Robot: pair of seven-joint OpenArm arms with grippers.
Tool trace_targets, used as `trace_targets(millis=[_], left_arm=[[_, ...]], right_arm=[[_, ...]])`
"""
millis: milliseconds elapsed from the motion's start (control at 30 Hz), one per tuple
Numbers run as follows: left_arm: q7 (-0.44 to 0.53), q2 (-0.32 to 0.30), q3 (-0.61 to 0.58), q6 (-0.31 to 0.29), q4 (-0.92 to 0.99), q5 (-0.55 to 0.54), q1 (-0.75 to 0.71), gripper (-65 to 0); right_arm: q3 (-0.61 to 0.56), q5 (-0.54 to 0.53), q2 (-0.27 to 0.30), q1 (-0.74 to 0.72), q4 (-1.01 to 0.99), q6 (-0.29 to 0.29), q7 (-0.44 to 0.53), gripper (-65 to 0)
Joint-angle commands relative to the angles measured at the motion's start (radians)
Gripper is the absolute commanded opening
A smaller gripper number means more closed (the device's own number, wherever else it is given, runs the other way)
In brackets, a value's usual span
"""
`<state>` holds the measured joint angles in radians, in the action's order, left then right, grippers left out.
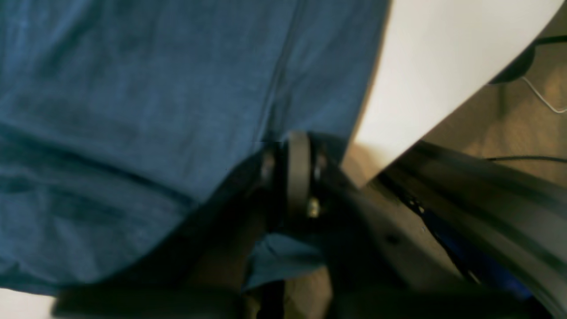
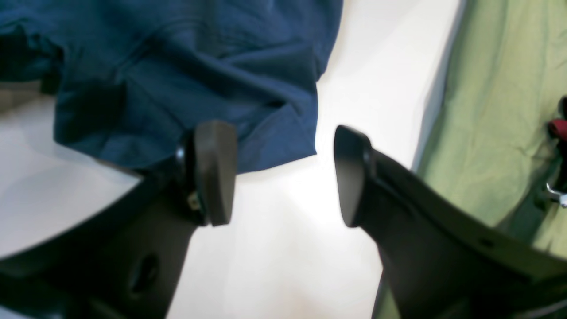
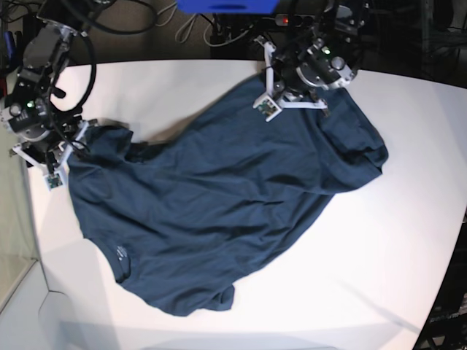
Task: Layout the t-shirt on the table in an organized manner, then fold the t-shirt properly
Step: 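Grasp the shirt edges with both grippers at opposite corners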
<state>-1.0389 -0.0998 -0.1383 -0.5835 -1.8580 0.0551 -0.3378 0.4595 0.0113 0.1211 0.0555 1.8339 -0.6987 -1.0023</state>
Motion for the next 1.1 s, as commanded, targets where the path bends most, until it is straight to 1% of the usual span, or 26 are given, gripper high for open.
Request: trace_targets(millis=[0,267,533,667,700,767,833,900,967,1067], left_arm=[[0.013,0.001,0.001,-0.003,-0.025,-0.014,0.007,-65.0],[0.013,0.002,0.004,-0.003,-0.144,-0.011,0.001,-64.5],[0.015,0.002,0.007,-0.005,-0.170,-0.011,-0.008,-64.5],[0.016,0.001,0.099,-0.006,-0.170,-0.018,-0.011,-64.5],[0.016,-0.008,0.121,-0.006,-0.170,-0.018,-0.011,-64.5],[0.016,-0.041,0.145,-0.020,-0.168,-0.019,-0.010,-64.5],[0.018,-0.056,0.168,-0.048,-0.168,-0.019,-0.010,-64.5],[0.016,-0.056,0.202,-0.063,-0.168,-0.019,-0.008,-64.5],[0.016,-0.054,0.222,-0.069,-0.168,-0.019,-0.008,-64.5],[0.018,-0.054,0.230,-0.069,-0.167,-0.019,-0.007,-64.5]], right_arm=[[0.003,-0.007,0.012,-0.013,0.014,0.001,0.017,-29.8],[0.003,-0.007,0.012,-0.013,0.014,0.001,0.018,-29.8],[0.003,-0.007,0.012,-0.021,0.014,0.001,0.018,-29.8],[0.002,-0.007,0.013,-0.023,0.011,0.001,0.018,-29.5],[-0.003,-0.007,0.013,-0.023,0.007,0.001,0.018,-29.5],[-0.034,-0.006,0.018,-0.023,-0.006,0.001,0.015,-29.4],[-0.064,-0.006,0.018,-0.013,-0.013,0.001,0.015,-28.4],[-0.087,-0.006,0.015,0.000,-0.015,0.001,0.013,-25.2],[-0.135,-0.006,0.012,0.024,-0.007,0.001,0.013,-22.1],[-0.206,-0.007,0.009,0.040,-0.007,0.001,0.013,-20.9]])
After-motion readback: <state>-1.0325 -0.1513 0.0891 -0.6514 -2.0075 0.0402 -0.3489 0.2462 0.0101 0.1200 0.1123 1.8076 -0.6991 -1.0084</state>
